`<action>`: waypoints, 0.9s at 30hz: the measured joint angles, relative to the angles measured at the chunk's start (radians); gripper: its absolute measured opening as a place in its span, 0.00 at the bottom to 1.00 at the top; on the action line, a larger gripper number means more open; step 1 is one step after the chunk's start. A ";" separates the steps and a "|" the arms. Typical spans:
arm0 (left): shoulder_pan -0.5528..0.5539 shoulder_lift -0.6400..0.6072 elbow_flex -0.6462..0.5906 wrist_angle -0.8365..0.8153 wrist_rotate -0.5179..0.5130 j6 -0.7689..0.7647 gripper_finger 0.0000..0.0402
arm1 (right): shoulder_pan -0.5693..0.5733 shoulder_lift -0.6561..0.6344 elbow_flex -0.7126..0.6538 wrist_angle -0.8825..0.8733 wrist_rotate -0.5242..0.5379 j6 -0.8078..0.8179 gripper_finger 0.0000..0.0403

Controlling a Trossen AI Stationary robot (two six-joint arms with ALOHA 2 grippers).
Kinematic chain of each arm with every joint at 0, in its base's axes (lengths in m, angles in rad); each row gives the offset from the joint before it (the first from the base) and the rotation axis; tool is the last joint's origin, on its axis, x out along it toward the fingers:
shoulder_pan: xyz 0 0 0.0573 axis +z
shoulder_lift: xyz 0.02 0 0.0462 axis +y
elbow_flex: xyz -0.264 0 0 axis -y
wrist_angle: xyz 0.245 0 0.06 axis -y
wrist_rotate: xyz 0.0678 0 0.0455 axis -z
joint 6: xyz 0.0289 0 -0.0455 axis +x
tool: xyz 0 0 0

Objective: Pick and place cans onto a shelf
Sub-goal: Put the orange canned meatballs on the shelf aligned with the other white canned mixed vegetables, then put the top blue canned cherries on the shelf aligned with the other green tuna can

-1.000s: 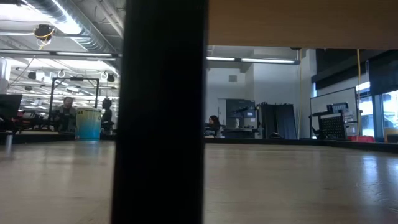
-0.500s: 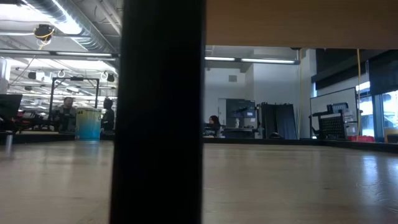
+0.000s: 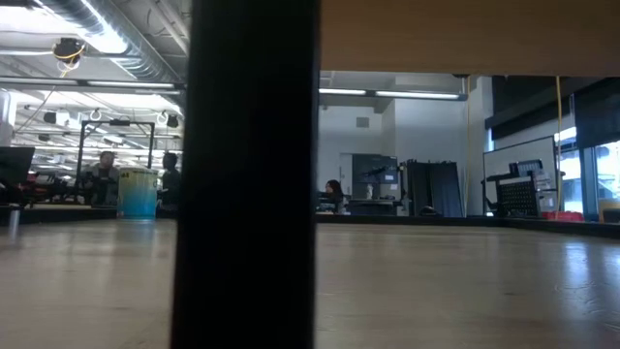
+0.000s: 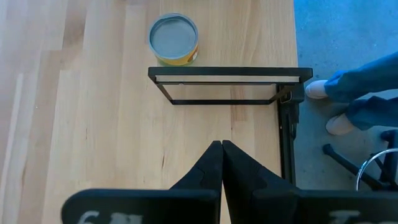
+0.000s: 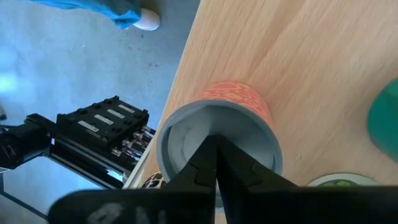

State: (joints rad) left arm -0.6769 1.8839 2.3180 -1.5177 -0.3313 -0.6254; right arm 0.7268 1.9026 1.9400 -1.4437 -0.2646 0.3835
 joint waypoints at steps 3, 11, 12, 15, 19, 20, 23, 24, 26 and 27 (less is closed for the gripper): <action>0.000 0.000 0.000 0.000 0.000 0.000 0.00 | 0.001 0.000 0.000 0.000 0.000 0.000 0.02; 0.000 0.000 0.000 0.000 0.000 0.000 0.00 | 0.001 0.000 0.022 -0.033 0.037 0.000 0.02; 0.000 0.000 0.000 0.000 0.001 0.000 0.00 | 0.001 0.000 0.033 -0.046 0.046 0.001 0.02; 0.000 0.000 0.000 0.000 0.010 0.000 0.00 | 0.001 0.000 0.073 -0.069 0.054 0.000 0.02; 0.000 0.000 0.000 -0.006 0.011 0.000 0.00 | 0.003 0.000 0.144 -0.086 0.070 -0.010 0.02; 0.000 0.000 0.000 -0.012 0.011 -0.004 0.00 | 0.004 0.000 0.169 -0.096 0.087 -0.017 0.02; 0.000 0.000 0.000 -0.037 0.010 -0.051 0.00 | 0.005 -0.001 0.239 -0.119 0.153 -0.024 0.02; 0.000 0.000 0.000 -0.046 0.012 -0.069 0.00 | 0.005 -0.001 0.264 -0.127 0.173 -0.025 0.02; 0.000 0.000 0.000 -0.057 0.013 -0.102 0.00 | 0.005 -0.001 0.309 -0.128 0.213 -0.027 0.02; 0.000 0.000 0.000 -0.054 0.013 -0.121 0.00 | 0.005 -0.001 0.333 -0.129 0.230 -0.032 0.02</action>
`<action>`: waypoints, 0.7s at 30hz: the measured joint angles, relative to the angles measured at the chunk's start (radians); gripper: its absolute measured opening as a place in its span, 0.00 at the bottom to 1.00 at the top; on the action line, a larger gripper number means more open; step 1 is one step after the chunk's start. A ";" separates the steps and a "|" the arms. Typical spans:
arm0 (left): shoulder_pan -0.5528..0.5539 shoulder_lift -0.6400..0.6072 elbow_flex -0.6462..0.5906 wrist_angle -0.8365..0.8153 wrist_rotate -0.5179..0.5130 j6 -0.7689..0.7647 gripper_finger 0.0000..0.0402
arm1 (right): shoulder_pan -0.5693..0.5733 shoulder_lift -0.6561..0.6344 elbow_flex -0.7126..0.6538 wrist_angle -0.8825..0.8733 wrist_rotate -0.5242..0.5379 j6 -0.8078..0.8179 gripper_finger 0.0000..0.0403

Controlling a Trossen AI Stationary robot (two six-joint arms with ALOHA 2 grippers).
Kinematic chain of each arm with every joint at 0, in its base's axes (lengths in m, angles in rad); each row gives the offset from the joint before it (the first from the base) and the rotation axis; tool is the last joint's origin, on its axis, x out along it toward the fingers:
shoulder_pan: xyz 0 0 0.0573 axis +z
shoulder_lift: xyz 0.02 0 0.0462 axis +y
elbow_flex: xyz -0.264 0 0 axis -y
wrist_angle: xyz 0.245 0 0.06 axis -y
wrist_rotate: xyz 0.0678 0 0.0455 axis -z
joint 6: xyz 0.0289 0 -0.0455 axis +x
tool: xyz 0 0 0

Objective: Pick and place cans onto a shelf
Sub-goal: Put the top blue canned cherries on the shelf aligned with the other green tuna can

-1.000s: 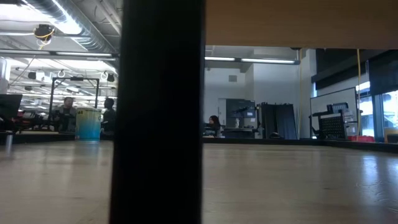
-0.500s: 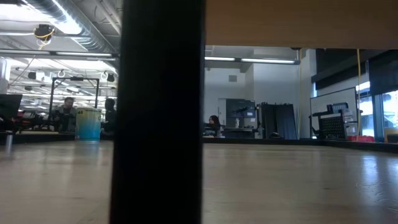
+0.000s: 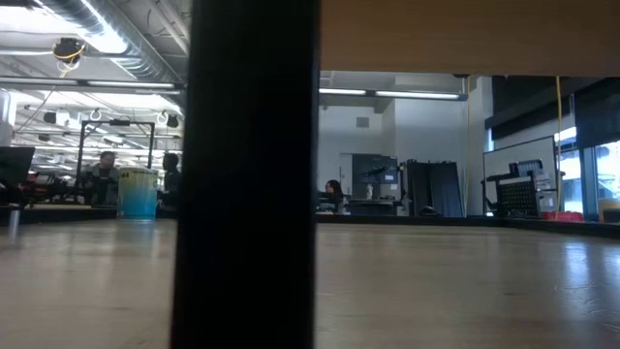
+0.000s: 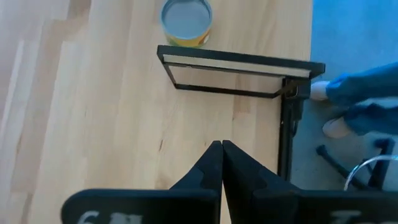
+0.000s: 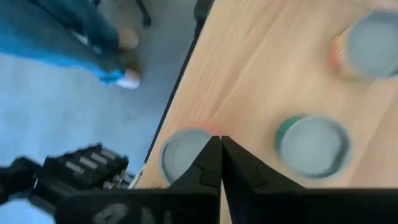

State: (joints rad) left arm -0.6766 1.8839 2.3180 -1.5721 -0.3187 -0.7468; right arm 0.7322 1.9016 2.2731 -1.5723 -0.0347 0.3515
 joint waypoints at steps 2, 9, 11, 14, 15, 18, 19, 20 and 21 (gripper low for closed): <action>0.004 0.000 0.000 0.000 0.000 -0.030 0.02 | 0.000 0.000 0.041 0.001 0.026 -0.019 0.02; 0.047 0.000 0.000 0.001 0.069 -0.128 0.12 | 0.000 -0.024 0.077 -0.001 0.129 -0.068 0.02; 0.066 0.000 0.000 0.000 0.073 -0.136 0.15 | 0.000 -0.031 0.077 0.001 0.163 -0.072 0.02; 0.103 0.000 0.000 0.001 0.067 -0.123 0.18 | 0.000 -0.041 0.077 0.002 0.212 -0.070 0.02; 0.118 0.000 0.000 0.001 0.066 -0.112 0.18 | 0.000 -0.046 0.077 0.002 0.233 -0.068 0.02; 0.161 -0.003 0.000 0.001 0.044 -0.105 0.19 | 0.000 -0.069 0.077 0.002 0.296 -0.067 0.02; 0.176 -0.006 0.000 0.001 0.035 -0.087 0.19 | 0.000 -0.076 0.077 0.003 0.319 -0.063 0.02; 0.191 -0.012 0.000 0.001 0.028 -0.068 0.19 | 0.000 -0.085 0.077 0.003 0.341 -0.055 0.02; 0.207 -0.019 0.000 0.001 0.018 -0.055 0.18 | 0.000 -0.092 0.077 0.002 0.365 -0.044 0.02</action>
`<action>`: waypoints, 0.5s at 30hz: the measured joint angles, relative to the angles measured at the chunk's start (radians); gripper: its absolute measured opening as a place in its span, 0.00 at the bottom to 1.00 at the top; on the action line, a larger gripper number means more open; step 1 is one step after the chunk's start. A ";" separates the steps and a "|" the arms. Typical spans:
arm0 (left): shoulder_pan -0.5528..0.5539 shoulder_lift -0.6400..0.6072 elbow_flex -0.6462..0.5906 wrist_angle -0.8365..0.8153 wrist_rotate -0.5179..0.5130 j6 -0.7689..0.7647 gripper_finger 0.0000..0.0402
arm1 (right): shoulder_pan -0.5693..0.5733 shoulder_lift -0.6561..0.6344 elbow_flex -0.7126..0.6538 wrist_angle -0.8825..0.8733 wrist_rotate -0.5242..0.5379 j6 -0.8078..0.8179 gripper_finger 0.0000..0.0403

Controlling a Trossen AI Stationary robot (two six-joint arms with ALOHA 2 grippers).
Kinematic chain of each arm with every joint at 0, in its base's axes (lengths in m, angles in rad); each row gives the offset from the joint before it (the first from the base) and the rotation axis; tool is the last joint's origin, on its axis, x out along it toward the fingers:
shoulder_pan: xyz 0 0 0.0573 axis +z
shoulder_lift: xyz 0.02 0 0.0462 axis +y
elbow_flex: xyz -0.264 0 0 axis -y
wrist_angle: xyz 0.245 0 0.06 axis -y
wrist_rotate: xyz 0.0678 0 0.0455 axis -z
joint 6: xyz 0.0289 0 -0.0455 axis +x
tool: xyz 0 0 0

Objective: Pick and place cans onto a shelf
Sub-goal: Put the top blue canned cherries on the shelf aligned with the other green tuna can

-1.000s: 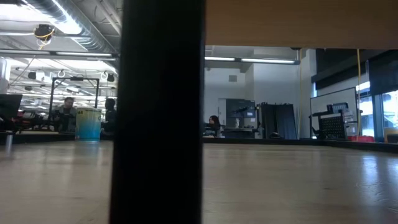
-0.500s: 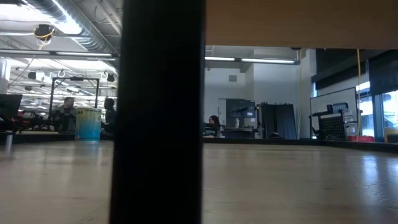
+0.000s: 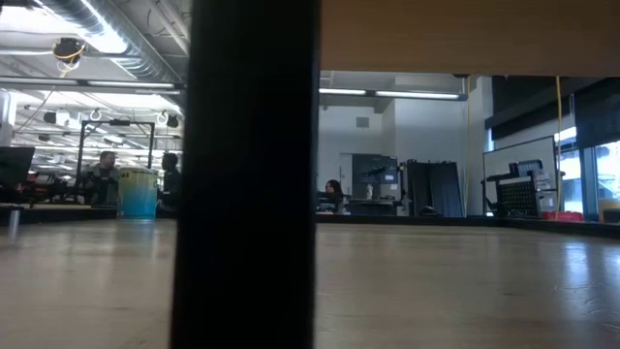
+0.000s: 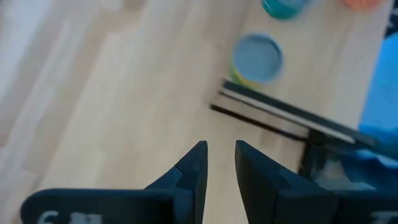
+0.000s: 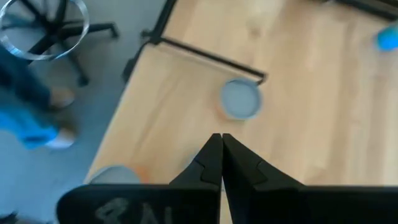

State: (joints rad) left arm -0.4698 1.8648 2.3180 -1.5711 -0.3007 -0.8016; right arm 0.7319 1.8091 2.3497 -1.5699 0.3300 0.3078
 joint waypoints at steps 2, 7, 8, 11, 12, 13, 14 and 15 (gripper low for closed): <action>0.035 -0.018 0.000 0.000 -0.021 0.023 0.18 | 0.000 -0.021 0.000 0.000 0.047 0.004 0.02; 0.133 -0.083 -0.002 0.000 -0.114 0.027 0.19 | 0.000 -0.076 0.000 -0.001 0.144 0.038 0.02; 0.157 -0.102 -0.006 0.000 -0.120 0.027 0.19 | 0.000 -0.087 0.000 -0.001 0.174 0.066 0.02; 0.228 -0.160 -0.034 0.001 -0.129 0.026 0.19 | 0.000 -0.122 0.000 -0.001 0.267 0.133 0.02; 0.250 -0.183 -0.054 0.001 -0.130 0.027 0.19 | 0.000 -0.132 0.000 -0.001 0.288 0.133 0.02; 0.274 -0.203 -0.076 0.000 -0.131 0.026 0.19 | 0.000 -0.139 0.000 -0.001 0.310 0.133 0.02; 0.300 -0.226 -0.102 0.001 -0.134 0.025 0.19 | 0.000 -0.146 0.000 -0.001 0.342 0.132 0.02; 0.326 -0.253 -0.136 0.003 -0.135 0.025 0.19 | 0.000 -0.153 0.000 -0.001 0.376 0.129 0.02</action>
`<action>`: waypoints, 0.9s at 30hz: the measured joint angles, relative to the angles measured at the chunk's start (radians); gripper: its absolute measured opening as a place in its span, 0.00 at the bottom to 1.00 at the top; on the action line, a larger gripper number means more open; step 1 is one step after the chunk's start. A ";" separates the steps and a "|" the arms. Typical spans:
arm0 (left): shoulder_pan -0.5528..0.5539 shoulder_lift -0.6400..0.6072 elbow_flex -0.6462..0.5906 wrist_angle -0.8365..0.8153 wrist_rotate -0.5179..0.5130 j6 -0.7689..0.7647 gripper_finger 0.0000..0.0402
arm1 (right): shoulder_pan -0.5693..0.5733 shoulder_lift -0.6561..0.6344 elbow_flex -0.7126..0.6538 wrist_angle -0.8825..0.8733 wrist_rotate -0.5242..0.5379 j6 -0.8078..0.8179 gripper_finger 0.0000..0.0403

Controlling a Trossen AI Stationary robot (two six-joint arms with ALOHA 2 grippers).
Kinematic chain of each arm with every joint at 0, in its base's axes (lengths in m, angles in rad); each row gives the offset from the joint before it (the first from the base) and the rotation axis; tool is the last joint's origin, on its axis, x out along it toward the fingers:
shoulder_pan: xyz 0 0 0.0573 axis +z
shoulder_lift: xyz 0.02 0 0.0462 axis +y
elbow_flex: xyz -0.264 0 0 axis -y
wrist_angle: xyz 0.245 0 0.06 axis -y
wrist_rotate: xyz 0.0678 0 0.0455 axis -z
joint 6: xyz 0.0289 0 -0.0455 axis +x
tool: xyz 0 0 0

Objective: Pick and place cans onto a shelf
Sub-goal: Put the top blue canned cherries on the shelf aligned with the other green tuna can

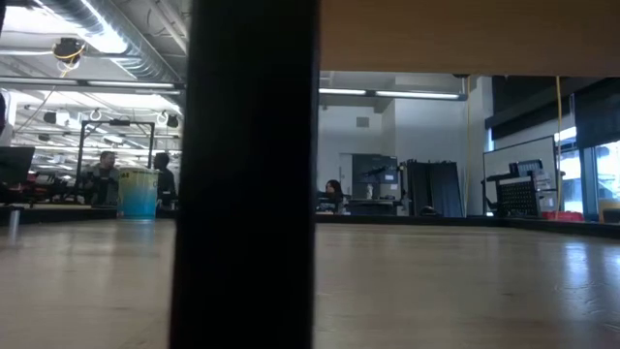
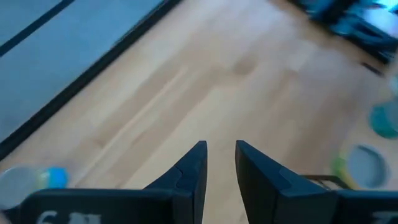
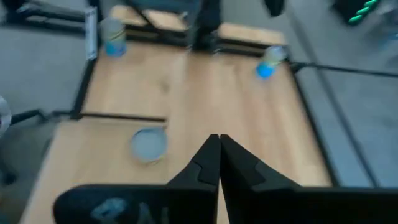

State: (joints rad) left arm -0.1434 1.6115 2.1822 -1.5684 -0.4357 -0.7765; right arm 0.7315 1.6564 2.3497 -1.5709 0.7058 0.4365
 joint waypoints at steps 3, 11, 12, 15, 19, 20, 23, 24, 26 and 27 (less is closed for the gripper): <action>0.089 -0.079 -0.114 -0.002 0.011 -0.002 0.19 | -0.009 -0.023 0.000 0.000 0.114 -0.028 0.02; 0.330 -0.216 -0.422 -0.004 0.082 -0.097 0.19 | -0.123 -0.094 0.000 0.000 0.254 -0.082 0.02; 0.355 -0.227 -0.458 -0.003 0.093 -0.109 0.19 | -0.144 -0.102 0.000 0.000 0.251 -0.086 0.02; 0.416 -0.237 -0.543 -0.004 0.111 -0.110 0.19 | -0.202 -0.116 0.000 0.000 0.242 -0.154 0.02; 0.504 -0.232 -0.629 0.001 0.115 -0.044 0.19 | -0.273 -0.129 -0.001 0.000 0.235 -0.206 0.02; 0.526 -0.231 -0.650 0.001 0.108 -0.023 0.19 | -0.287 -0.131 -0.001 0.000 0.236 -0.206 0.02; 0.592 -0.225 -0.718 0.044 0.097 -0.002 0.19 | -0.317 -0.129 -0.001 0.000 0.236 -0.206 0.02; 0.615 -0.225 -0.740 0.068 0.103 -0.002 0.19 | -0.326 -0.127 -0.001 0.000 0.235 -0.204 0.02; 0.667 -0.226 -0.786 0.132 0.122 -0.001 0.19 | -0.341 -0.123 -0.001 0.000 0.234 -0.203 0.02; 0.695 -0.226 -0.807 0.167 0.129 0.001 0.19 | -0.347 -0.123 -0.001 0.000 0.235 -0.203 0.02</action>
State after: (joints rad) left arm 0.5514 1.3853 1.3748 -1.4019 -0.3067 -0.7755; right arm 0.3844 1.5337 2.3489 -1.5711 0.9405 0.2333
